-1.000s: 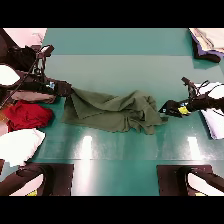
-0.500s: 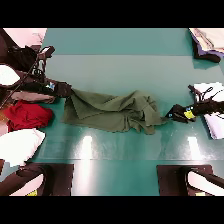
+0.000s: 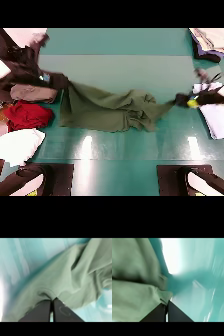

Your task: Fold the shirts.

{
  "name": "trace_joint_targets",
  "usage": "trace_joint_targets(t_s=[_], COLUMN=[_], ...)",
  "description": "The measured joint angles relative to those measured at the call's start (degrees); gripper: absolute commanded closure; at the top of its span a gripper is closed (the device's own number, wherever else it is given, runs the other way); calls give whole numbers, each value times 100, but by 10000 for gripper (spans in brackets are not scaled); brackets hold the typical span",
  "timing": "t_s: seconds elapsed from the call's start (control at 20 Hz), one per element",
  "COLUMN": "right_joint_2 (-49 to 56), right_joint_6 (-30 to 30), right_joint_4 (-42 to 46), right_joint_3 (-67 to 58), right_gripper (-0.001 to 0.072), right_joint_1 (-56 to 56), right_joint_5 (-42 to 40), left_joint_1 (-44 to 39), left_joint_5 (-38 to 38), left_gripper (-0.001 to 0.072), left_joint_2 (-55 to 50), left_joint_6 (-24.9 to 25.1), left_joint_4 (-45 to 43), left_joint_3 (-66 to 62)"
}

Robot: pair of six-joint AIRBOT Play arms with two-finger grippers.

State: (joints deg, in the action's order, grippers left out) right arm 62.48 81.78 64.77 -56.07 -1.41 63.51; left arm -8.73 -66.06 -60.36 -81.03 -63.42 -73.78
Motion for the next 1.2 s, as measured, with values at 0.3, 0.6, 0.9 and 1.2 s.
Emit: trace_joint_targets(t_s=[0.3, 0.6, 0.9, 1.2], right_joint_2=[-1036, -1670, -1663, -857], right_joint_6=[9, 13, 15, 17], right_joint_4=[94, 118, 120, -227], right_joint_3=[-2481, -4376, -5936, -6474], right_gripper=[694, 694, 696, 696], right_joint_1=[597, 1287, 2020, 2201], right_joint_5=[-245, -599, -728, -278], left_joint_1=[0, 0, 0, 0], left_joint_5=[-173, 293, 874, 577], left_gripper=[681, 681, 682, 682], left_joint_2=[9, 503, 1025, 1075], left_joint_6=[0, 4, 2, -197], left_joint_4=[4, 297, 1113, 1220], left_joint_3=[-3101, -4743, -4979, -3764])
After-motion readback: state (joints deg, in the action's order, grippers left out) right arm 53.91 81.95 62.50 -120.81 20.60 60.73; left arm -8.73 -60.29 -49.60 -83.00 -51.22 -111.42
